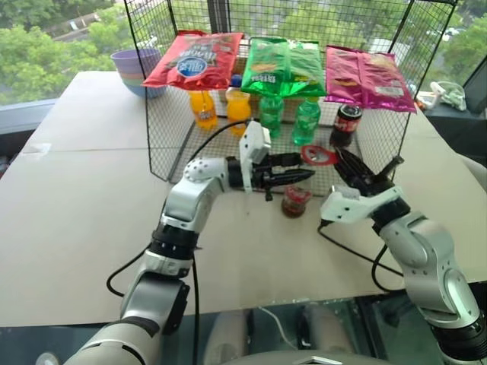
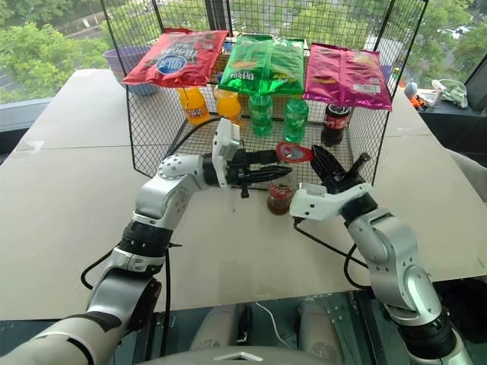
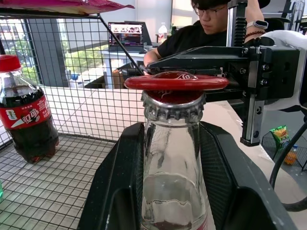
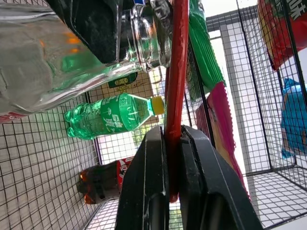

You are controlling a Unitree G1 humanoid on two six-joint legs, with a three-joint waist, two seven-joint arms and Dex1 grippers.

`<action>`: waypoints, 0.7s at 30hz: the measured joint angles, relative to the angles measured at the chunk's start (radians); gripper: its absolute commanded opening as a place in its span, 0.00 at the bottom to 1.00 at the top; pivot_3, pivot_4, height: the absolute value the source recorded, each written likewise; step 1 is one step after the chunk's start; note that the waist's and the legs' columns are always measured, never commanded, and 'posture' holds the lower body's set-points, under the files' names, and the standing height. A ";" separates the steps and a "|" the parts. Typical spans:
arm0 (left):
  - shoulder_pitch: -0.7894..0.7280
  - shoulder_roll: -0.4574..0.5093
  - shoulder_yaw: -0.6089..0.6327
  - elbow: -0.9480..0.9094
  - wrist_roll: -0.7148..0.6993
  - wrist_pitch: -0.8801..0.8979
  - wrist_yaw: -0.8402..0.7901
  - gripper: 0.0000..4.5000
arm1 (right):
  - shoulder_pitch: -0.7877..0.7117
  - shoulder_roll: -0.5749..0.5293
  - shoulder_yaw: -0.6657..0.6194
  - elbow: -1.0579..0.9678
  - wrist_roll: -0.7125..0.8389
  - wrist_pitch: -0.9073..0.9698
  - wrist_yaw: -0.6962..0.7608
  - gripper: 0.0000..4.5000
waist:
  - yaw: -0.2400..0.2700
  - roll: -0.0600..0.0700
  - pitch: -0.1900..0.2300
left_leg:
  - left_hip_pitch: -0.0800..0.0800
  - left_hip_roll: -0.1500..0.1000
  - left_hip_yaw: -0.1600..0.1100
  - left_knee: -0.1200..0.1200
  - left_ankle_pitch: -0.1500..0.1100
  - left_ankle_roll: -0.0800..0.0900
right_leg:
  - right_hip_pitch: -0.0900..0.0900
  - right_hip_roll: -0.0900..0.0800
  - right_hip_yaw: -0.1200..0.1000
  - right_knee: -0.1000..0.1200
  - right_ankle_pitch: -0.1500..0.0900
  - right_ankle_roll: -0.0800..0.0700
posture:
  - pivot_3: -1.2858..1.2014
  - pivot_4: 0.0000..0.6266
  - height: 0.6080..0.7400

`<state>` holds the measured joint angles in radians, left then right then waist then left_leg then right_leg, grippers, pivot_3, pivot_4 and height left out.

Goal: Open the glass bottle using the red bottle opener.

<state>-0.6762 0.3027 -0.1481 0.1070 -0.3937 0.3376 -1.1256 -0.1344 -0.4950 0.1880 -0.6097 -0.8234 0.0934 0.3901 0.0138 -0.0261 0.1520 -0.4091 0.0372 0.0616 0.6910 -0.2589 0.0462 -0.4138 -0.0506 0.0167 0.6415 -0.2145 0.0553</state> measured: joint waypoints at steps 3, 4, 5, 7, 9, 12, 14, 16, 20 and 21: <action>0.001 0.003 -0.002 0.000 0.000 -0.003 -0.002 0.25 | -0.004 -0.002 -0.003 0.003 0.008 -0.008 0.008 0.00 | 0.000 0.000 0.000 | 0.000 0.000 0.000 0.000 0.000 0.000 | 0.000 0.000 0.000 0.000 -0.001 0.002 | 0.52 0.24 1.00; 0.000 0.004 -0.003 0.000 0.000 -0.003 -0.003 0.25 | -0.005 -0.003 -0.004 0.005 0.010 -0.011 0.011 0.00 | 0.000 0.000 0.000 | 0.000 0.000 0.000 0.000 0.000 0.000 | 0.000 0.000 0.000 0.000 -0.001 0.002 | 0.52 0.24 1.00; -0.001 0.008 -0.004 -0.001 -0.001 0.001 -0.008 0.25 | -0.008 -0.003 -0.004 0.006 0.011 -0.013 0.014 0.00 | 0.000 0.000 0.000 | 0.000 0.000 0.000 0.000 0.000 0.000 | 0.000 0.000 0.000 0.000 -0.001 0.002 | 0.52 0.24 1.00; -0.004 0.029 -0.020 0.004 0.007 0.022 -0.019 0.54 | -0.011 -0.002 -0.001 0.006 0.012 -0.019 0.015 0.00 | 0.000 0.001 -0.001 | 0.001 0.000 -0.001 0.000 0.000 0.000 | 0.000 0.000 0.001 0.000 -0.001 0.002 | 0.52 0.24 1.00; 0.005 0.030 -0.033 0.025 0.020 0.028 -0.020 0.69 | -0.012 0.002 0.001 0.005 0.012 -0.024 0.015 0.00 | -0.001 0.001 0.000 | 0.001 0.000 -0.001 -0.001 0.000 0.000 | 0.000 0.000 0.001 0.000 -0.001 0.002 | 0.52 0.24 1.00; 0.009 0.023 -0.052 0.046 0.032 0.029 -0.019 0.84 | -0.016 0.006 0.001 0.006 0.012 -0.029 0.016 0.00 | -0.001 0.001 0.000 | -0.003 0.000 -0.001 -0.001 0.000 0.000 | -0.003 0.000 0.001 0.000 0.000 -0.001 | 0.52 0.24 1.00; 0.006 0.020 -0.052 0.057 0.037 0.028 -0.019 0.84 | -0.016 0.011 0.001 0.009 0.014 -0.033 0.015 0.00 | -0.001 0.001 0.000 | -0.003 0.000 -0.001 -0.001 0.000 0.000 | -0.003 0.000 0.001 0.000 0.000 -0.001 | 0.52 0.24 1.00; 0.006 0.018 -0.052 0.063 0.039 0.028 -0.019 0.84 | -0.016 0.011 0.001 0.009 0.015 -0.034 0.015 0.00 | -0.002 0.001 0.000 | -0.003 0.000 -0.001 -0.002 0.000 0.000 | -0.003 0.000 0.001 0.000 0.000 -0.001 | 0.52 0.24 1.00; 0.005 0.013 -0.051 0.065 0.042 0.027 -0.016 0.64 | -0.016 0.011 0.001 0.010 0.016 -0.035 0.015 0.00 | -0.002 0.001 0.000 | -0.003 0.000 -0.001 -0.002 0.000 0.000 | -0.003 0.000 0.001 0.000 0.000 0.000 | 0.52 0.24 1.00; 0.004 0.014 -0.050 0.065 0.047 0.022 -0.013 0.54 | -0.016 0.011 0.001 0.010 0.017 -0.035 0.015 0.00 | -0.002 0.001 0.000 | -0.003 0.000 -0.001 -0.002 0.000 0.000 | -0.003 0.000 0.001 0.000 -0.001 0.001 | 0.52 0.24 1.00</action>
<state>-0.6726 0.3171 -0.1982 0.1723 -0.3465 0.3591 -1.1390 -0.1500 -0.4840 0.1890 -0.5997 -0.8068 0.0583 0.4055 0.0115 -0.0250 0.1519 -0.4117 0.0373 0.0605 0.6891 -0.2590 0.0462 -0.4172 -0.0502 0.0175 0.6411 -0.2150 0.0559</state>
